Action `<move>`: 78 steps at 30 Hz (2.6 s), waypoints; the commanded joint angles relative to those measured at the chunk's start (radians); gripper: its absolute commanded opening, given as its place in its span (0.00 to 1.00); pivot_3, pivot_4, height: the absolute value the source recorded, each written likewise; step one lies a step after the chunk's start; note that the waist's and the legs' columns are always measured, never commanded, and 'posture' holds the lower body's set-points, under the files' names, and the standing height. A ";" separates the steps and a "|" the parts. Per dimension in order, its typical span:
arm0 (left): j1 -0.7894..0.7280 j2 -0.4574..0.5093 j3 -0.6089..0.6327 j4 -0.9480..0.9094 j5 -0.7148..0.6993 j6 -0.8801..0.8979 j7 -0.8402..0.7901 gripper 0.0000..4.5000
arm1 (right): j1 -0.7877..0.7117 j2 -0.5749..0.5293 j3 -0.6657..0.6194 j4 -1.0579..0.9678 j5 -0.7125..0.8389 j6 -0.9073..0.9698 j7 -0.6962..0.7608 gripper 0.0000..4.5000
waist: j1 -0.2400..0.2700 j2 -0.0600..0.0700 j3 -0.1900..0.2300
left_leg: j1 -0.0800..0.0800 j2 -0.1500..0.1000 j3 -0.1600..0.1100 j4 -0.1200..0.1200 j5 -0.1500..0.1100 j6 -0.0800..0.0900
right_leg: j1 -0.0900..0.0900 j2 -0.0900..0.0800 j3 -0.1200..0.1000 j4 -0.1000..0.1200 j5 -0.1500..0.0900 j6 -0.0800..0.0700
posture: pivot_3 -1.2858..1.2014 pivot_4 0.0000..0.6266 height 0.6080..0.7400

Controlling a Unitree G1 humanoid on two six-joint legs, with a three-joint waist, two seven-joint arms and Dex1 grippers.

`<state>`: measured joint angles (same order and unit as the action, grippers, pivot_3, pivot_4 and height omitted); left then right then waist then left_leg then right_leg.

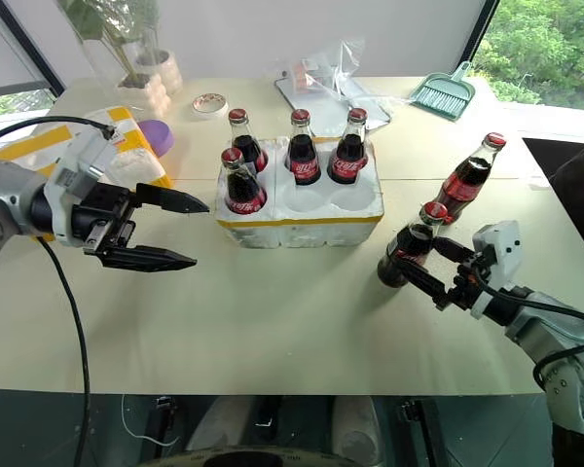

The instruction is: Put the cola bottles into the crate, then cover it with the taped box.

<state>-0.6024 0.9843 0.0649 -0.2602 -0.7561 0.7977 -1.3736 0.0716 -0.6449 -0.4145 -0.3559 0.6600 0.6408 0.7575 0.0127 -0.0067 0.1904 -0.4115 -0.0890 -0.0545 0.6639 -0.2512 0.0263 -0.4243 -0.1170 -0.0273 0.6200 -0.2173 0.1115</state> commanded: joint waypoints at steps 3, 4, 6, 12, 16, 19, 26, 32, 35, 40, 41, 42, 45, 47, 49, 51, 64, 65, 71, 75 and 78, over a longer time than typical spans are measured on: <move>-0.001 0.018 0.039 -0.024 -0.018 -0.009 0.010 1.00 | -0.036 0.011 0.012 0.024 0.009 -0.027 -0.009 0.81 | 0.001 0.000 0.000 | 0.000 0.000 0.000 0.000 0.000 0.000 | 0.000 0.000 0.000 0.000 0.000 0.001 | 0.52 0.24 0.99; -0.001 0.019 0.039 -0.022 -0.017 -0.010 0.011 1.00 | -0.038 0.011 0.005 0.016 0.024 -0.023 -0.008 0.71 | 0.001 0.000 0.000 | 0.000 0.000 0.000 0.000 0.000 0.000 | 0.000 0.000 0.000 0.000 0.000 0.001 | 0.52 0.24 0.99; -0.001 0.018 0.041 -0.017 -0.020 -0.007 0.017 1.00 | -0.045 0.007 -0.022 -0.010 0.072 0.002 -0.011 0.62 | 0.001 0.000 0.000 | 0.000 0.000 0.000 0.000 0.000 0.000 | 0.000 0.000 0.000 0.000 0.000 0.001 | 0.52 0.24 0.99; 0.007 0.019 0.041 -0.006 -0.019 -0.019 0.022 1.00 | -0.142 -0.064 -0.138 -0.105 0.386 0.145 -0.021 0.62 | -0.002 0.003 0.002 | 0.000 0.000 0.000 0.000 0.000 0.000 | -0.001 0.000 0.000 0.000 0.001 0.002 | 0.52 0.24 0.99; 0.002 0.010 0.041 0.003 -0.018 -0.025 0.034 1.00 | -0.359 -0.101 -0.105 -0.086 0.581 0.212 -0.087 0.62 | -0.008 0.003 0.002 | 0.000 0.000 0.000 0.000 0.000 0.000 | -0.001 0.000 0.000 0.000 0.001 0.002 | 0.52 0.24 0.99; -0.001 0.007 0.044 0.009 -0.015 -0.029 0.042 1.00 | -0.534 -0.071 0.005 -0.044 0.553 0.216 -0.135 0.62 | -0.009 0.003 0.002 | 0.000 0.001 0.000 -0.001 0.000 0.000 | -0.002 0.000 0.000 0.000 0.001 0.002 | 0.52 0.24 0.99; 0.019 0.011 0.061 -0.009 -0.021 -0.032 0.070 1.00 | -0.761 0.053 0.320 0.146 0.234 0.128 -0.129 0.62 | -0.001 0.001 0.002 | -0.001 -0.001 0.000 -0.002 0.000 0.000 | -0.003 0.000 0.000 0.000 0.001 0.002 | 0.52 0.24 0.99; 0.046 0.026 0.099 -0.042 -0.044 -0.015 0.096 1.00 | -0.790 0.084 0.442 0.268 0.049 0.036 -0.039 0.62 | -0.001 0.001 0.002 | -0.013 -0.003 0.000 0.000 0.003 -0.004 | -0.013 0.000 -0.001 0.003 0.002 0.002 | 0.52 0.24 0.99; 0.060 0.031 0.114 -0.052 -0.051 -0.011 0.108 1.00 | -0.775 0.081 0.487 0.280 -0.019 0.008 -0.001 0.62 | -0.004 0.001 0.002 | -0.015 -0.004 0.001 0.001 0.003 -0.005 | -0.017 -0.001 -0.001 0.008 0.002 0.002 | 0.52 0.24 0.99; 0.082 0.035 0.125 -0.065 -0.060 -0.013 0.119 1.00 | -0.756 0.101 0.551 0.293 -0.103 -0.022 0.035 0.62 | -0.005 0.001 0.002 | -0.014 -0.003 0.000 0.001 0.002 -0.003 | -0.018 0.000 -0.001 0.009 0.002 0.002 | 0.52 0.24 0.99; 0.082 0.034 0.124 -0.066 -0.062 -0.012 0.122 1.00 | -0.758 0.108 0.559 0.304 -0.119 -0.024 0.034 0.73 | -0.005 0.001 0.002 | -0.014 -0.003 0.000 0.001 0.002 -0.003 | -0.018 0.000 -0.001 0.009 0.002 0.002 | 0.52 0.24 0.99; 0.081 0.032 0.122 -0.067 -0.062 -0.011 0.124 1.00 | -0.761 0.115 0.562 0.312 -0.129 -0.020 0.032 0.86 | -0.005 0.001 0.002 | -0.014 -0.003 0.000 0.001 0.002 -0.003 | -0.017 0.001 -0.001 0.009 0.002 0.002 | 0.52 0.24 0.99; 0.071 0.026 0.109 -0.063 -0.058 -0.016 0.120 1.00 | -0.766 0.132 0.553 0.322 -0.159 -0.020 0.015 1.00 | -0.009 0.001 0.002 | -0.014 -0.003 0.000 0.001 0.002 -0.003 | -0.017 0.001 -0.001 0.009 0.002 0.002 | 0.52 0.24 0.99; 0.058 0.021 0.098 -0.055 -0.053 -0.018 0.118 1.00 | -0.757 0.130 0.525 0.299 -0.156 -0.007 0.002 1.00 | -0.008 0.001 0.002 | -0.013 -0.003 0.000 0.001 0.003 -0.004 | -0.017 0.001 -0.001 0.010 0.002 0.002 | 0.52 0.24 0.99; 0.045 0.015 0.088 -0.047 -0.050 -0.019 0.114 1.00 | -0.730 0.114 0.468 0.246 -0.118 0.028 -0.013 1.00 | -0.006 0.001 0.002 | -0.013 -0.003 0.000 0.001 0.003 -0.004 | -0.017 0.001 -0.001 0.010 0.002 0.002 | 0.52 0.24 0.99; 0.037 0.013 0.079 -0.040 -0.046 -0.023 0.104 1.00 | -0.687 0.093 0.392 0.177 -0.073 0.074 -0.042 1.00 | 0.000 0.001 0.002 | -0.013 -0.003 0.000 0.001 0.003 -0.004 | -0.017 0.001 -0.001 0.010 0.002 0.002 | 0.52 0.24 0.99; 0.006 -0.007 0.034 0.009 -0.016 -0.059 0.067 1.00 | -0.214 0.020 -0.092 -0.116 -0.024 0.238 -0.347 1.00 | -0.002 0.001 0.002 | -0.011 -0.003 0.000 0.001 0.002 -0.002 | -0.015 0.000 0.000 0.010 0.002 0.002 | 0.52 0.24 0.99; 0.004 -0.011 0.031 0.010 -0.014 -0.061 0.067 1.00 | -0.211 0.028 -0.103 -0.098 -0.047 0.226 -0.383 1.00 | -0.003 0.001 0.002 | -0.010 -0.003 0.000 0.001 0.002 -0.002 | -0.014 0.000 0.000 0.010 0.002 0.002 | 0.52 0.24 0.99; -0.009 -0.023 0.026 0.016 -0.008 -0.061 0.066 1.00 | -0.266 0.067 -0.114 0.043 -0.135 0.125 -0.489 1.00 | -0.002 0.001 0.002 | -0.006 -0.003 0.000 0.001 0.002 -0.002 | -0.010 0.000 0.000 0.010 0.001 0.002 | 0.52 0.24 0.99; -0.007 -0.022 0.032 0.011 -0.009 -0.058 0.071 1.00 | -0.336 0.067 -0.094 0.150 -0.159 0.065 -0.488 1.00 | -0.003 0.001 0.002 | -0.006 -0.003 0.000 0.001 0.002 -0.002 | -0.010 0.001 0.000 0.010 0.001 0.002 | 0.52 0.24 0.99; 0.002 -0.017 0.044 -0.001 -0.015 -0.051 0.078 1.00 | -0.403 0.064 -0.053 0.251 -0.185 0.015 -0.467 1.00 | -0.005 0.001 0.002 | -0.006 -0.003 0.000 0.001 0.002 -0.002 | -0.009 0.001 0.000 0.010 0.001 0.002 | 0.52 0.24 0.99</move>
<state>-0.5927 0.9577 0.0855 -0.2395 -0.7670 0.7539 -1.3011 -0.2993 -0.5742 -0.4778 -0.1313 0.4901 0.7015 0.2786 0.0076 -0.0059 0.1921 -0.4172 -0.0915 -0.0541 0.6649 -0.2493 0.0243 -0.4337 -0.1163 -0.0276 0.6296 -0.2159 0.1134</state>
